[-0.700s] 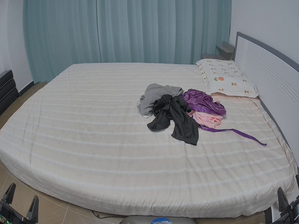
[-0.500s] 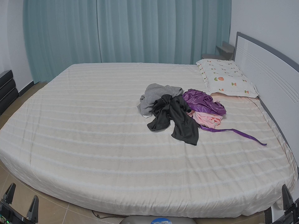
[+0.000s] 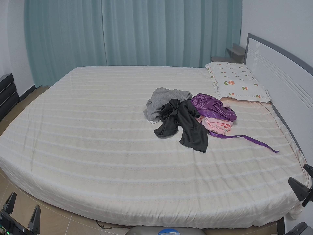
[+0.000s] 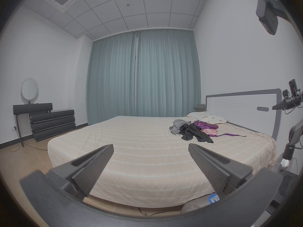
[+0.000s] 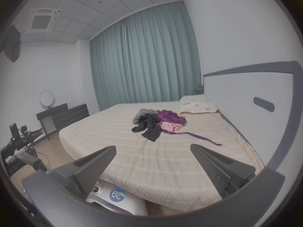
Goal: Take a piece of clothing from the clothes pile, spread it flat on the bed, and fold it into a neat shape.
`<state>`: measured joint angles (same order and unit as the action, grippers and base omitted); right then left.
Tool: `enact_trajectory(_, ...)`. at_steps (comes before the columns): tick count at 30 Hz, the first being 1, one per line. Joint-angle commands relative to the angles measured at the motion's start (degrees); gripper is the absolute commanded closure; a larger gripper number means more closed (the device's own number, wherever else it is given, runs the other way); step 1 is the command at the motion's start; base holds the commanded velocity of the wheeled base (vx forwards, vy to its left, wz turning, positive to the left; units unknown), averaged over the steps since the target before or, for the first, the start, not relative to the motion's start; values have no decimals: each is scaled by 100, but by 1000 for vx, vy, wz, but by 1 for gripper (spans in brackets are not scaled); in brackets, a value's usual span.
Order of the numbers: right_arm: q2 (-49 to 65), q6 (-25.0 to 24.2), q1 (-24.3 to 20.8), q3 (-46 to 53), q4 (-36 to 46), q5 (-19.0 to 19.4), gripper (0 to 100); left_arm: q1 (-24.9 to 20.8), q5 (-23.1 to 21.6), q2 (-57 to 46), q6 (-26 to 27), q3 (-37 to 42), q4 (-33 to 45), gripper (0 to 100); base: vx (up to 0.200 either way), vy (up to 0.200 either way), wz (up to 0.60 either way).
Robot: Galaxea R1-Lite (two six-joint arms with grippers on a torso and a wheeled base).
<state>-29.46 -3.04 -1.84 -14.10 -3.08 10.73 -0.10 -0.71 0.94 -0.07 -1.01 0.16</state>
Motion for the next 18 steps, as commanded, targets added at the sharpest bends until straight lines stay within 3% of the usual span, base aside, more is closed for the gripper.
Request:
enact_trajectory(1, -3962, -505, -352, -391, -1678, 290, 0, 1, 0, -59, -1, 101, 2, 0, 0, 0, 0)
enact_trajectory(7, -5992, -1252, -484, -1428, -2390, 272, 0, 1, 0, -59, -1, 101, 2, 0, 0, 0, 0)
enact_trajectory(11, -7407, -1656, -616, -2422, -2548, 193, 0, 1, 0, -59, -1, 101, 2, 0, 0, 0, 0)
enact_trajectory(18, -8919, -2439, -844, -3705, -2618, -106, 0, 1, 0, -59, -1, 101, 2, 0, 0, 0, 0)
